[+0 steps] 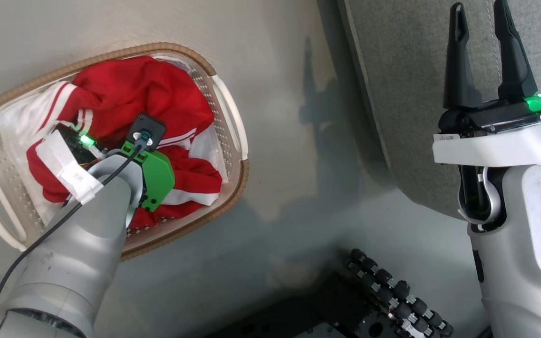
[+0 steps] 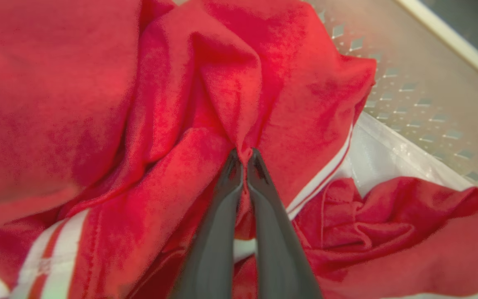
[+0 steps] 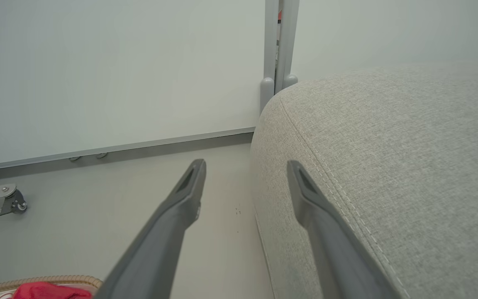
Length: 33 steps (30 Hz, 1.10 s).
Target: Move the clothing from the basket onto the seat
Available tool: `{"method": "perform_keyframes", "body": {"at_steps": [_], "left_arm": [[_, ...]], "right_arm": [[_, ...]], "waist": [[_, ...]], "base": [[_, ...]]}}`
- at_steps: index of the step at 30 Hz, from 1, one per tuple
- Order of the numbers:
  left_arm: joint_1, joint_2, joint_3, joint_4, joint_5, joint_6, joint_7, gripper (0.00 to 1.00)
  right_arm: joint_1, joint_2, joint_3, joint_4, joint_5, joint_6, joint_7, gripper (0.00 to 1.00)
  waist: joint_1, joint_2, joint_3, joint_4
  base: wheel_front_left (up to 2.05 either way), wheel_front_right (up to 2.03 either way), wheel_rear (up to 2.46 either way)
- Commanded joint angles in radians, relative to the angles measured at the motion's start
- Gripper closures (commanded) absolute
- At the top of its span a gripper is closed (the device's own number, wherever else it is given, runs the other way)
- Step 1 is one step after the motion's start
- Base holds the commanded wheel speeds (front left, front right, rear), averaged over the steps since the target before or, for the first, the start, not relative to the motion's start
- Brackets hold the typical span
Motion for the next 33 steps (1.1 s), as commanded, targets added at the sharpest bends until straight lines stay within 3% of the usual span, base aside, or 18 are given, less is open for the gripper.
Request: {"method": "perform_keyframes", "body": {"at_steps": [1,9,16,24,33], "left_arm": [[-0.007,-0.006,-0.001,0.002,-0.007,-0.001,-0.012,1.0],[0.037,-0.05,-0.004,-0.051,-0.045,-0.031,-0.063,1.0],[0.105,-0.066,-0.011,-0.211,-0.076,-0.052,-0.072,1.0],[0.192,-0.025,-0.03,-0.444,-0.098,-0.063,-0.071,1.0],[0.173,0.013,-0.103,-0.567,-0.153,-0.065,-0.067,1.0]], "right_arm": [[0.0,-0.002,-0.007,0.007,-0.009,-0.001,-0.005,0.0],[0.043,-0.003,-0.03,0.046,-0.069,-0.001,-0.005,0.0],[0.123,-0.004,-0.063,0.097,-0.137,-0.001,-0.005,0.0],[0.242,-0.004,-0.071,0.158,-0.181,-0.001,-0.005,0.0],[0.358,-0.004,-0.058,0.203,-0.199,-0.001,-0.005,0.0]], "waist": [[-0.0001,0.0,-0.023,0.021],[-0.0001,0.0,-0.157,0.108],[-0.0001,0.0,-0.348,0.202],[-0.0001,0.0,-0.572,0.279],[-0.0001,0.0,-0.777,0.318]], "base": [[0.0,0.0,0.0],[0.0,0.0,0.0],[0.0,0.0,0.0],[0.0,0.0,0.0],[0.0,0.0,0.0]]}}
